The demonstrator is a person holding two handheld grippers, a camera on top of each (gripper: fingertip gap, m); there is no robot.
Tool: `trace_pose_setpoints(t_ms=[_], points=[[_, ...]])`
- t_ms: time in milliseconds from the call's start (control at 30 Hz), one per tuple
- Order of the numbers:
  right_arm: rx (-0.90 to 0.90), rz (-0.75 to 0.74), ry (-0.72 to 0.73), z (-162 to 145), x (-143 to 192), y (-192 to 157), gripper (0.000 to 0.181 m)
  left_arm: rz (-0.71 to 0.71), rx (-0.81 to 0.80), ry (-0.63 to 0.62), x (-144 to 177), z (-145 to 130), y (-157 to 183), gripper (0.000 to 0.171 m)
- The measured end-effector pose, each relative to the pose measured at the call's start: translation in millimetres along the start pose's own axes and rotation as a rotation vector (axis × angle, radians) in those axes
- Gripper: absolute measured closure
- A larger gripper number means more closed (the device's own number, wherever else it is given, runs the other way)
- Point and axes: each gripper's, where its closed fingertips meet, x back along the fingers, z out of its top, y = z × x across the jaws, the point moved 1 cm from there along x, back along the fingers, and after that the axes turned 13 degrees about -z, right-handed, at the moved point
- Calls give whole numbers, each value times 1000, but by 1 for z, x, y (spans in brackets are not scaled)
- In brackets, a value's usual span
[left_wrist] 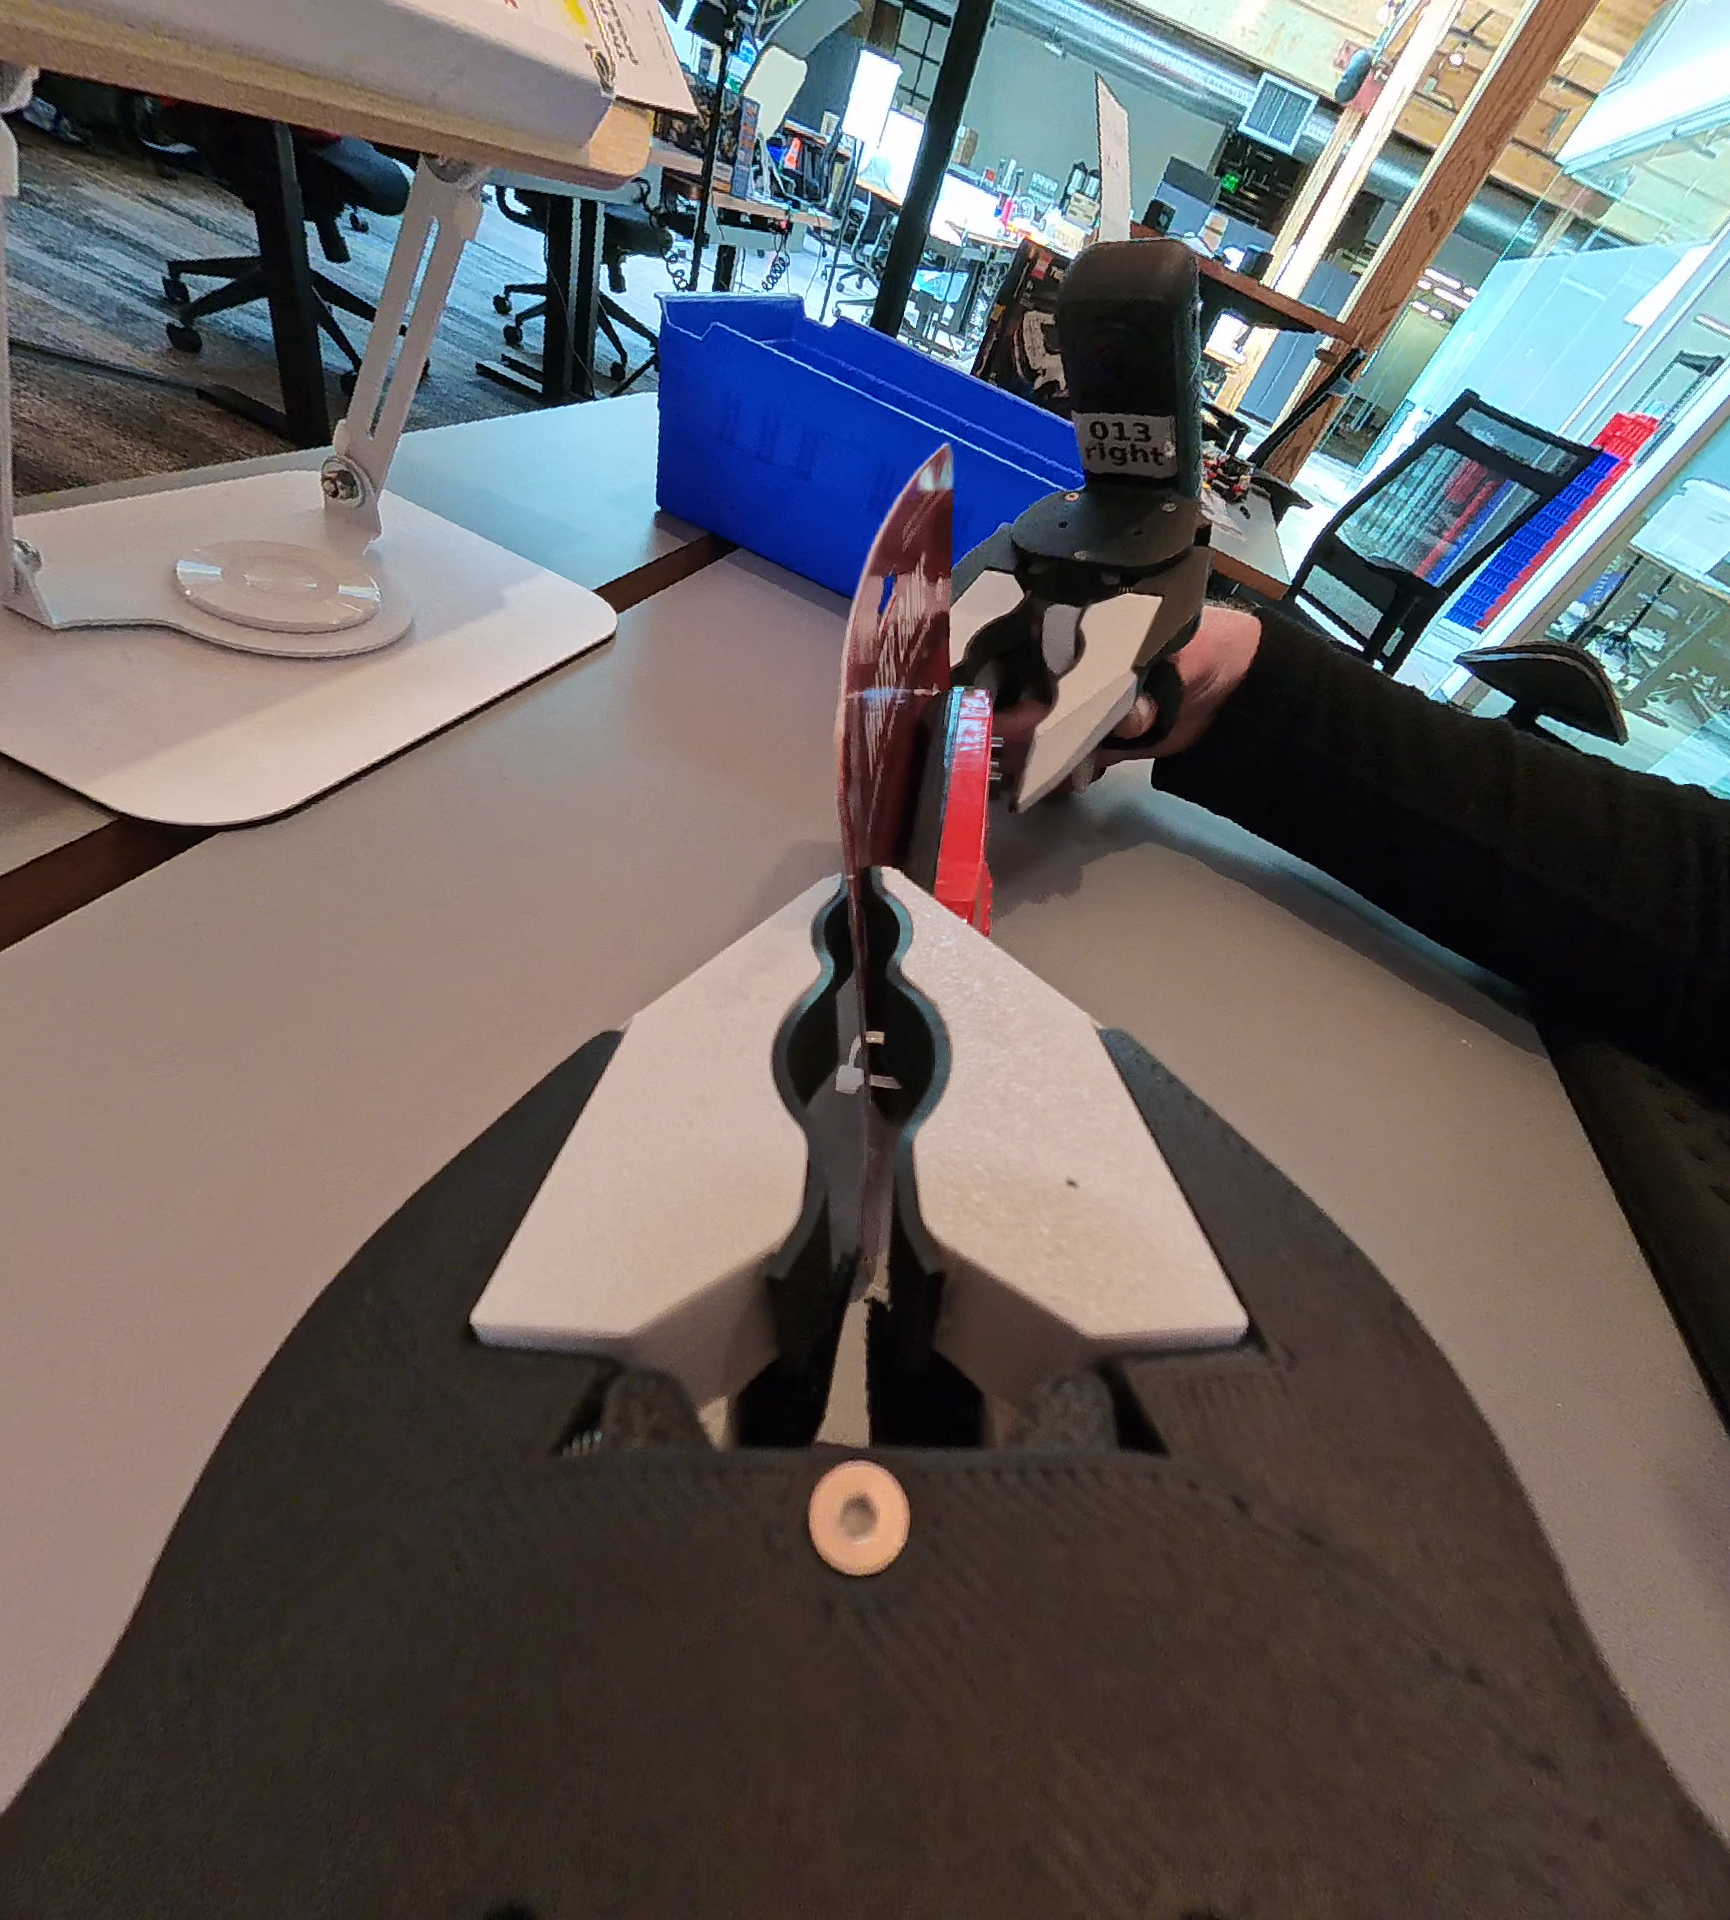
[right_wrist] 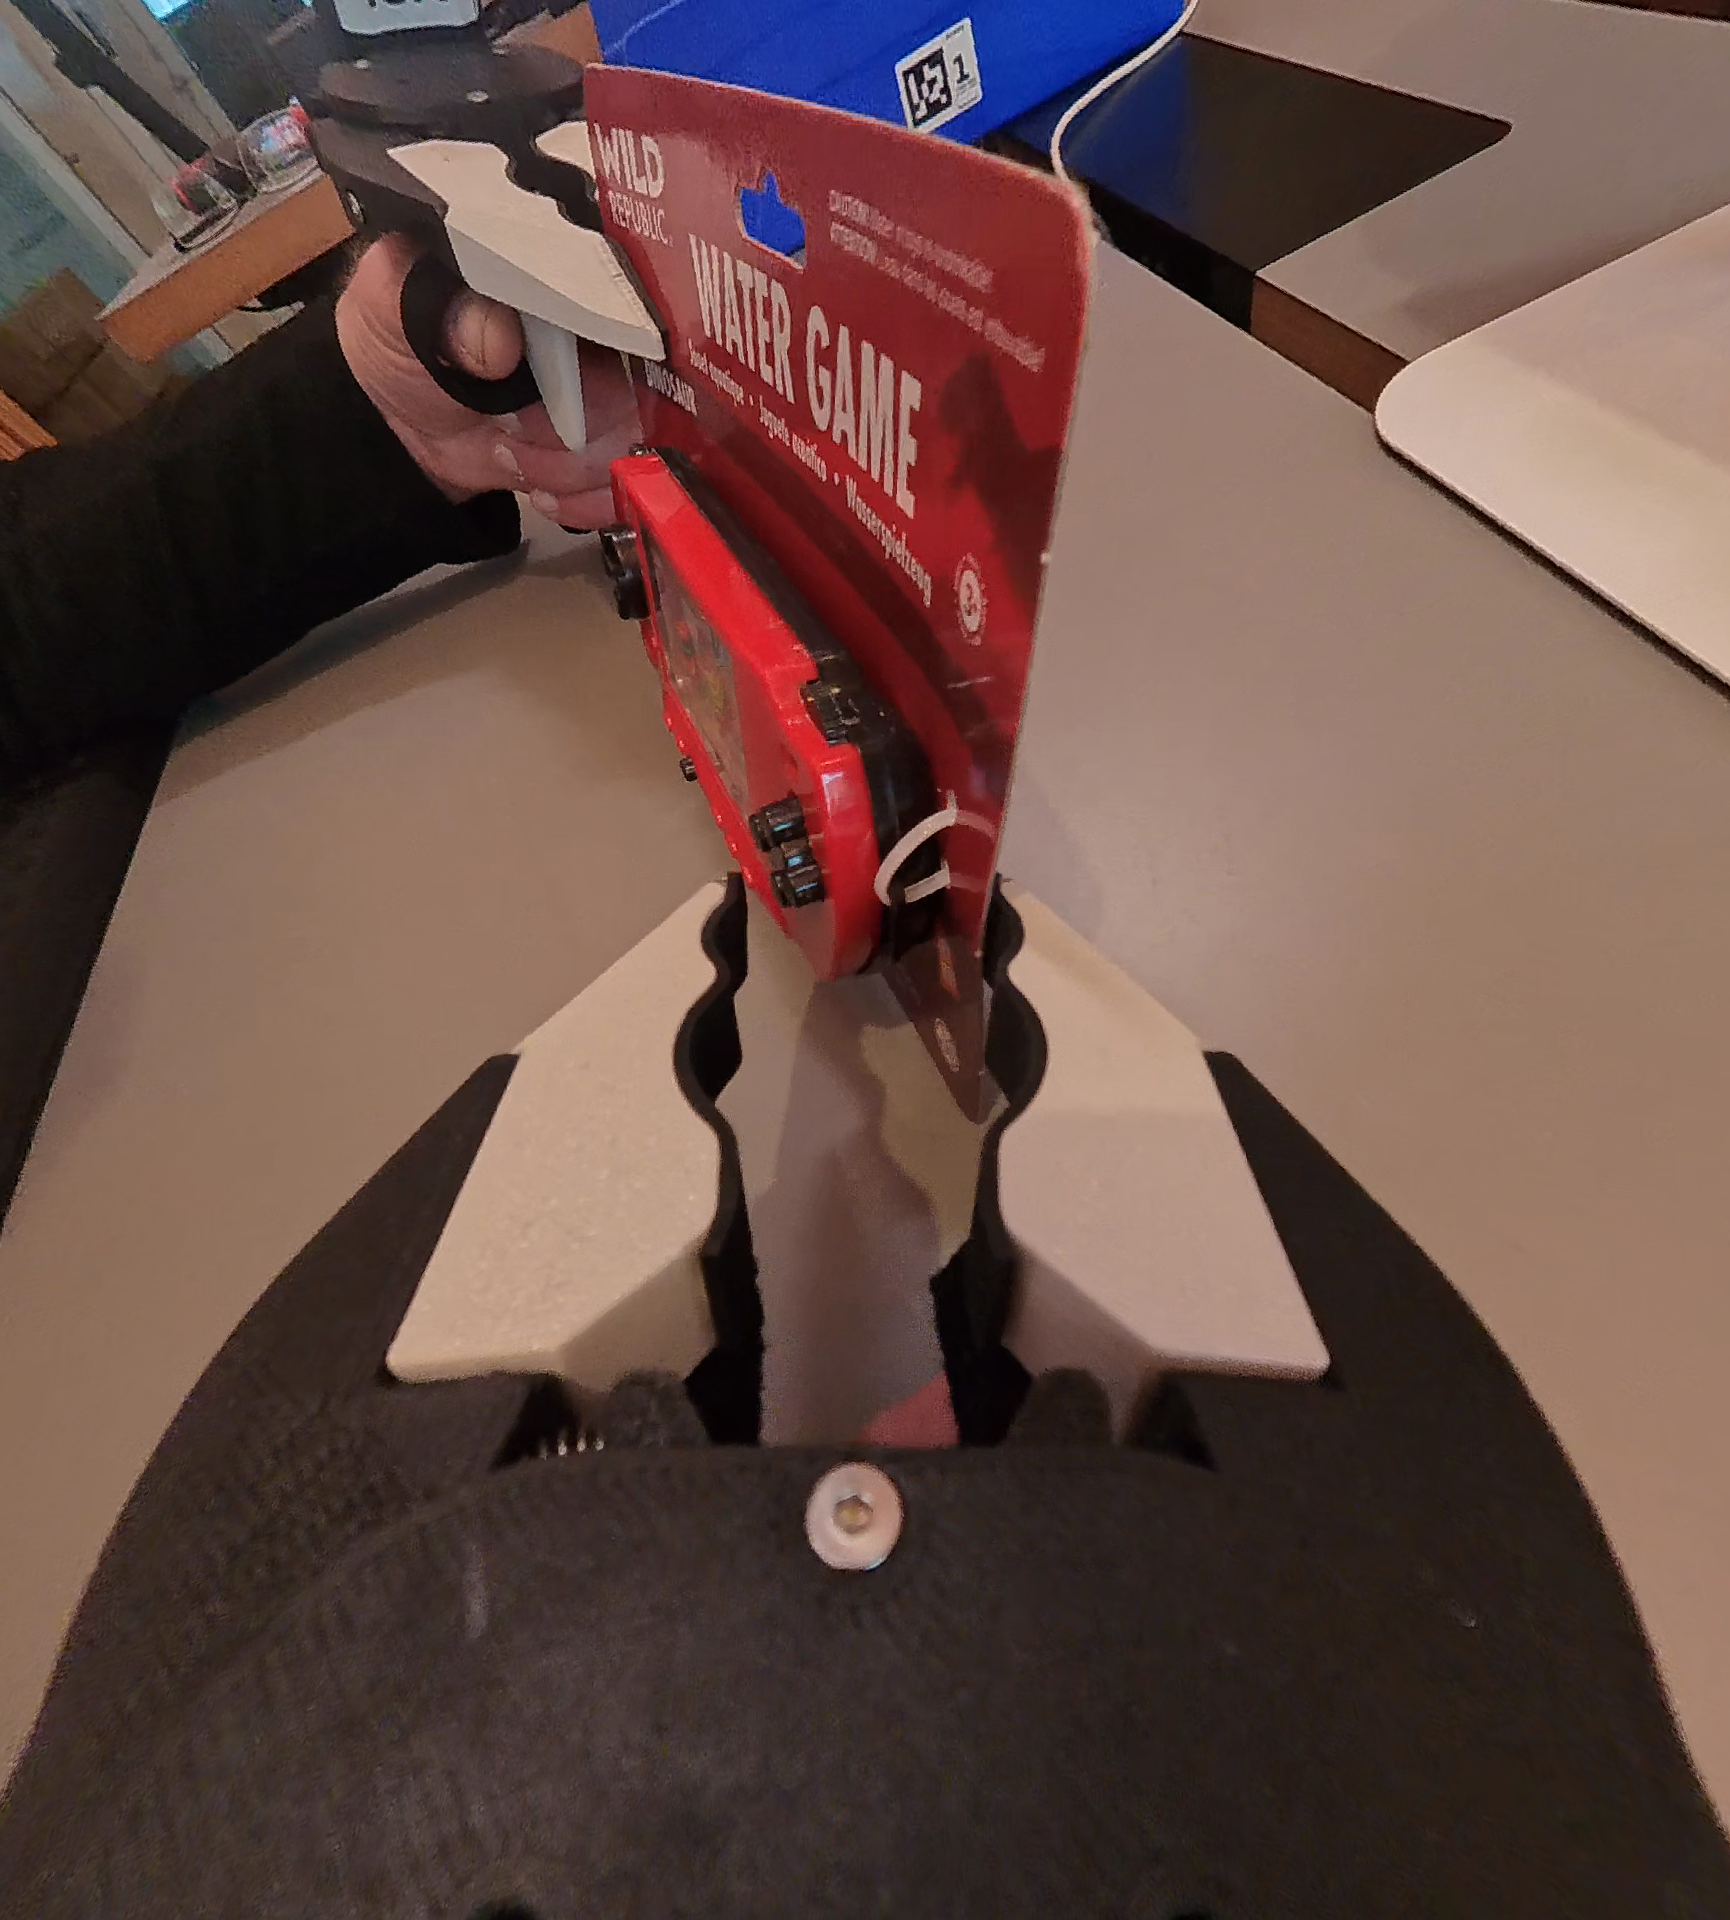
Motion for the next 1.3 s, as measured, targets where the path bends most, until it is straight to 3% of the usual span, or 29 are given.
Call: trace_pose_setpoints(t_ms=[467,733,1000,1300], points=[[5,8,8,3,3,-2,136,-4,2,2,0,0,0,171],[-19,4,47,8,6,1,146,-8,1,-1,-1,0,2,171],[-54,15,63,11,4,2,138,-5,2,-4,-1,-1,1,171],[-25,2,53,13,4,1,150,-5,-2,-2,-3,0,2,171]])
